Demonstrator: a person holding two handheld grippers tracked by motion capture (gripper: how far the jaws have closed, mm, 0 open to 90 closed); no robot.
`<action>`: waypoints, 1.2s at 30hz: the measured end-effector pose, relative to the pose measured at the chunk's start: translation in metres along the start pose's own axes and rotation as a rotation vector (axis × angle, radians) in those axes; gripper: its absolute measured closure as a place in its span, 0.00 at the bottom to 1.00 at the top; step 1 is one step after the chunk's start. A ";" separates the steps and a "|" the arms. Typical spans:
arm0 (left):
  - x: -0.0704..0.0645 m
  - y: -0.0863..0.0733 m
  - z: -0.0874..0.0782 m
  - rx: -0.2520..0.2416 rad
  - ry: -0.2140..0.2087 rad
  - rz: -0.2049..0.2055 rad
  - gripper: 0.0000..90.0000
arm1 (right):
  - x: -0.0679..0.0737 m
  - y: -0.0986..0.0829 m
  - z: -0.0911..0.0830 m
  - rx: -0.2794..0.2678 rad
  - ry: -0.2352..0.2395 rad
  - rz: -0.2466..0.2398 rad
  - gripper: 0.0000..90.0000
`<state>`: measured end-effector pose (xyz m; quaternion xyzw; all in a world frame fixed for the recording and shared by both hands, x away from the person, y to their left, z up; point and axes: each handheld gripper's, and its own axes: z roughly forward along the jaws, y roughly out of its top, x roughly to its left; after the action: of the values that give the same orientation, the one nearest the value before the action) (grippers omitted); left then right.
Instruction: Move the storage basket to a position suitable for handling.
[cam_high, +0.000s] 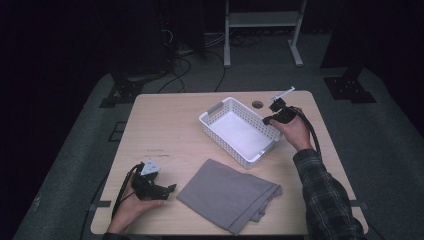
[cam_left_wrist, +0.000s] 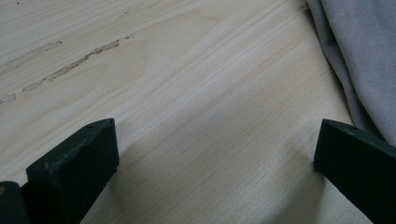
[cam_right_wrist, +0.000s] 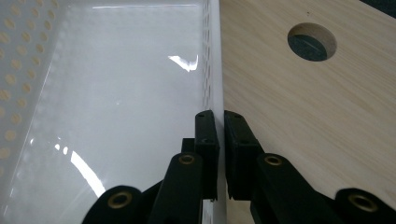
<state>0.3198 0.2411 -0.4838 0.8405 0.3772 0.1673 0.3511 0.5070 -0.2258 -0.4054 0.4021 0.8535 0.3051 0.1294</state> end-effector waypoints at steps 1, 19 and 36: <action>0.000 0.000 0.000 0.000 0.001 -0.001 0.00 | -0.001 -0.002 -0.001 -0.002 0.002 0.006 0.94; 0.001 0.000 0.000 0.001 -0.002 0.003 0.00 | -0.027 -0.040 -0.034 0.014 -0.045 0.104 0.94; -0.002 -0.001 -0.001 0.001 -0.016 0.013 0.00 | -0.040 -0.075 -0.064 0.030 -0.074 0.128 0.89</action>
<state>0.3177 0.2405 -0.4838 0.8445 0.3688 0.1628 0.3526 0.4575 -0.3200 -0.4034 0.4686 0.8253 0.2849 0.1349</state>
